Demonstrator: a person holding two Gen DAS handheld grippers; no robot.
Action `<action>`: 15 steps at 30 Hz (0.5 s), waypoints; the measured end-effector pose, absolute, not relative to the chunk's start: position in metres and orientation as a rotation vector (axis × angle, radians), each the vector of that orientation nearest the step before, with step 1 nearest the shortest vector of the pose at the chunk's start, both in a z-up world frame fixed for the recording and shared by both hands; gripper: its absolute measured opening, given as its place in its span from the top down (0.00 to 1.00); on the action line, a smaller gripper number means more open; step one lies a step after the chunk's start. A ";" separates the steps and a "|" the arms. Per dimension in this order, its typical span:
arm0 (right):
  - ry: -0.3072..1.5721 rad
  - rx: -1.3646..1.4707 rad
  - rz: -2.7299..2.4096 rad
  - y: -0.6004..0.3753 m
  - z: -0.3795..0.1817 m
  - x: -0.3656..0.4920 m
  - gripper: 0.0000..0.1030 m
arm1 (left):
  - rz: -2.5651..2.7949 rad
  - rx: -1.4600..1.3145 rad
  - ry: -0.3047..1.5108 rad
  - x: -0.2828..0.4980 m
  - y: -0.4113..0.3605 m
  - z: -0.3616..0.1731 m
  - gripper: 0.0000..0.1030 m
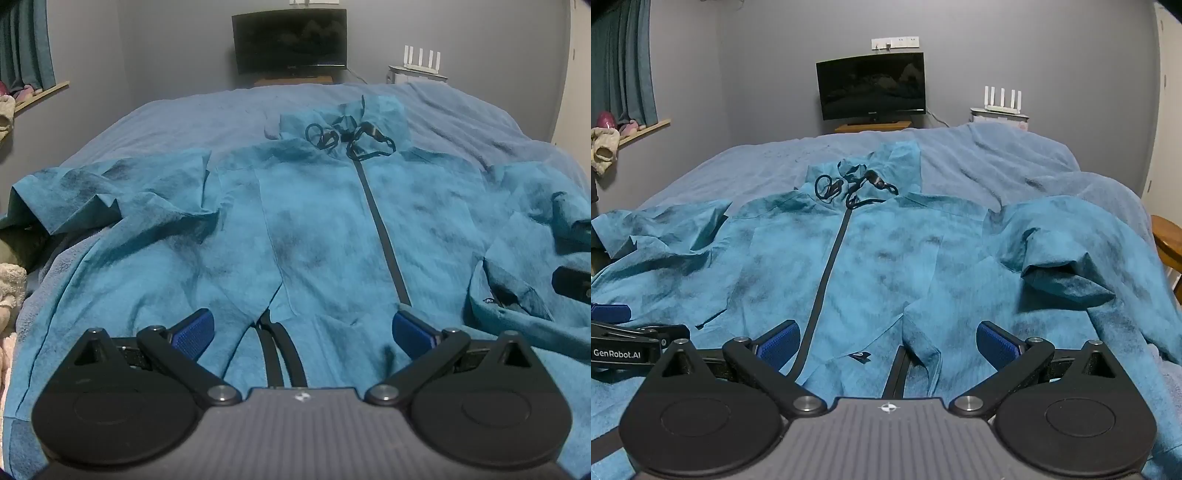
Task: Fold large clothes
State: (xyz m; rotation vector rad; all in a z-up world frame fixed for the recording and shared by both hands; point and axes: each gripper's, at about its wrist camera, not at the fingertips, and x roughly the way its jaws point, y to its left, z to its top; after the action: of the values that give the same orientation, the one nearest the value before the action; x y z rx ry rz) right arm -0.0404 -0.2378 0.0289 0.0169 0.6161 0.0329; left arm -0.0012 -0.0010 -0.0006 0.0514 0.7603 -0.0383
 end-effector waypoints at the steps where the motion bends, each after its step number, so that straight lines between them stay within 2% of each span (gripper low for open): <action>1: 0.616 0.016 0.033 -0.238 0.028 -0.040 0.00 | -0.038 0.052 0.761 -0.001 -0.001 -0.001 0.00; 15: 0.618 0.019 0.033 -0.235 0.023 -0.039 0.00 | -0.038 0.055 0.764 -0.001 -0.001 -0.001 0.00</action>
State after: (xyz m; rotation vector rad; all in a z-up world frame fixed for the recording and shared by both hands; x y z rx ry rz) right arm -0.0393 -0.2354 0.0233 0.0195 0.6184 0.0333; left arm -0.0006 -0.0014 -0.0008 0.0547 0.7645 -0.0376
